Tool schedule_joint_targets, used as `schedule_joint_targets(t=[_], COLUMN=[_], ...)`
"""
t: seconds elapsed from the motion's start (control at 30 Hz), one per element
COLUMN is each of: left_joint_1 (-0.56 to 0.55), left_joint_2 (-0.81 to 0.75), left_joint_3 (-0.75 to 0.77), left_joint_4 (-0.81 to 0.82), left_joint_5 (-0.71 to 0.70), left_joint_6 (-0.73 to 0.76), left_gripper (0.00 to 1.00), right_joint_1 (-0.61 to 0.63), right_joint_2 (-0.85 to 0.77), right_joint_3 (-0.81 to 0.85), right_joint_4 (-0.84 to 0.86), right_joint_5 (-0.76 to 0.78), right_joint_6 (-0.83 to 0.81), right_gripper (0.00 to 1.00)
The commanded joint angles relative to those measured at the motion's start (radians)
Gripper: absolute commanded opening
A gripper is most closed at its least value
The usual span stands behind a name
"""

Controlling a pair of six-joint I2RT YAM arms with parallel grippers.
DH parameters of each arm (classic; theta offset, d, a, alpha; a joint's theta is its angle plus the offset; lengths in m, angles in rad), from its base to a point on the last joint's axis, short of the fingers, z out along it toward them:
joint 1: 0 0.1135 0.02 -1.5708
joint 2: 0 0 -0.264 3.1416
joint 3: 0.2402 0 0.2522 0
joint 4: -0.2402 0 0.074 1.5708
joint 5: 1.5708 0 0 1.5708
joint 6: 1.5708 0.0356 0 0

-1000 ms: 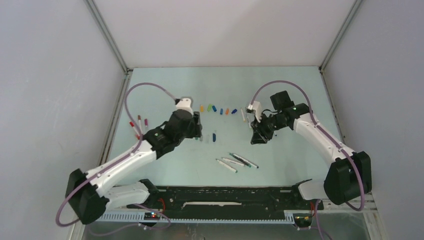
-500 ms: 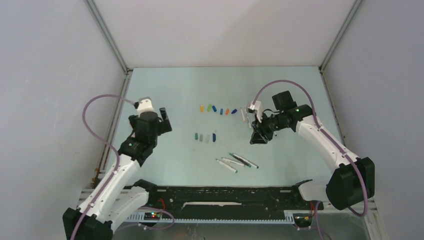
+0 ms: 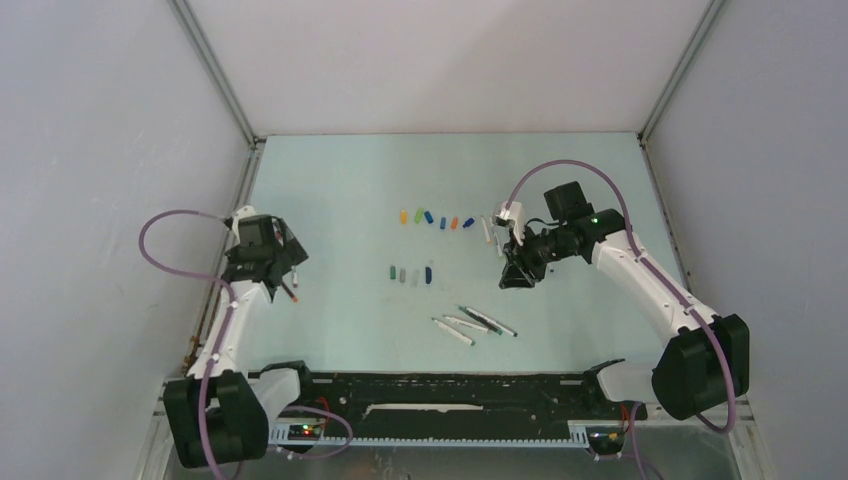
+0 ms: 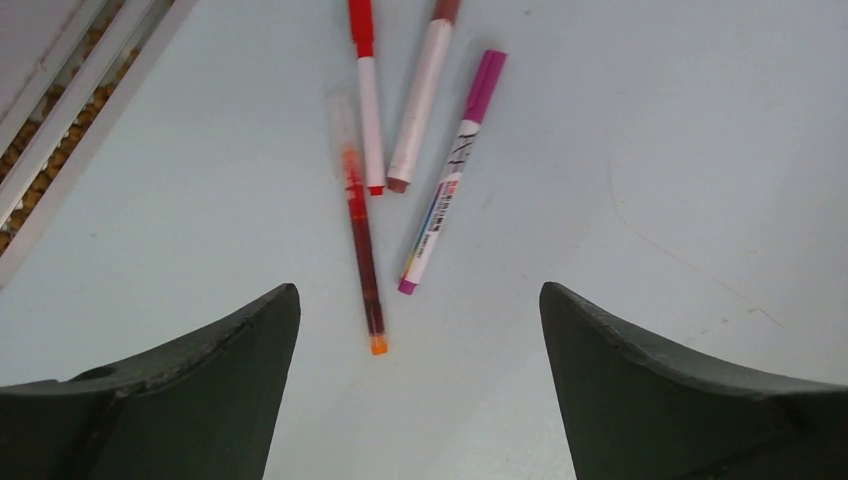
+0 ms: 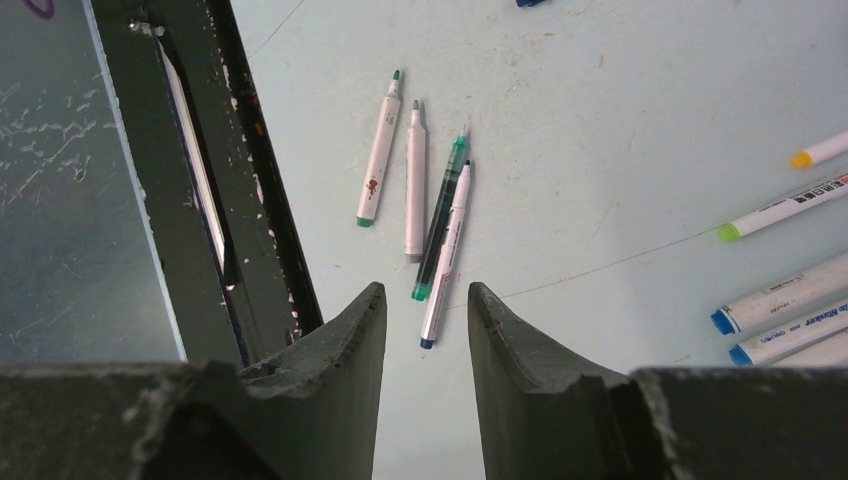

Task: Open the pen caps
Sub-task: Pick up the pen from the center of the board.

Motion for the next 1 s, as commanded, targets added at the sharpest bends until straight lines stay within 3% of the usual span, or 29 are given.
schedule_joint_targets(t=[0.0,0.2,0.43,0.6,0.97], left_joint_1=[0.066,0.125,0.158,0.160,0.162], left_joint_2=[0.059,0.181,0.299,0.351,0.449], left_joint_3=[0.005,0.032,0.078,0.106,0.150], left_joint_4=[-0.025,-0.056,-0.036,-0.027,-0.027], left_joint_5=[0.045,0.039,0.085,0.070,0.059], left_joint_6=[-0.042,-0.048,-0.025,-0.016,-0.004], left_gripper=[0.90,0.82,0.60,0.50,0.42], right_joint_1=[-0.003,0.003,0.006,0.009,0.017], right_joint_2=[0.000,0.000,-0.001,0.000,0.004], right_joint_3=[0.032,0.032,0.032,0.032,0.032], right_joint_4=[-0.009,-0.010,-0.011,-0.014,-0.014], right_joint_5=[-0.021,-0.019,-0.016,-0.019,-0.011], right_joint_6=[-0.013,-0.014,-0.016,-0.016,-0.018], right_gripper=[0.39,0.39,0.39,0.39,0.39])
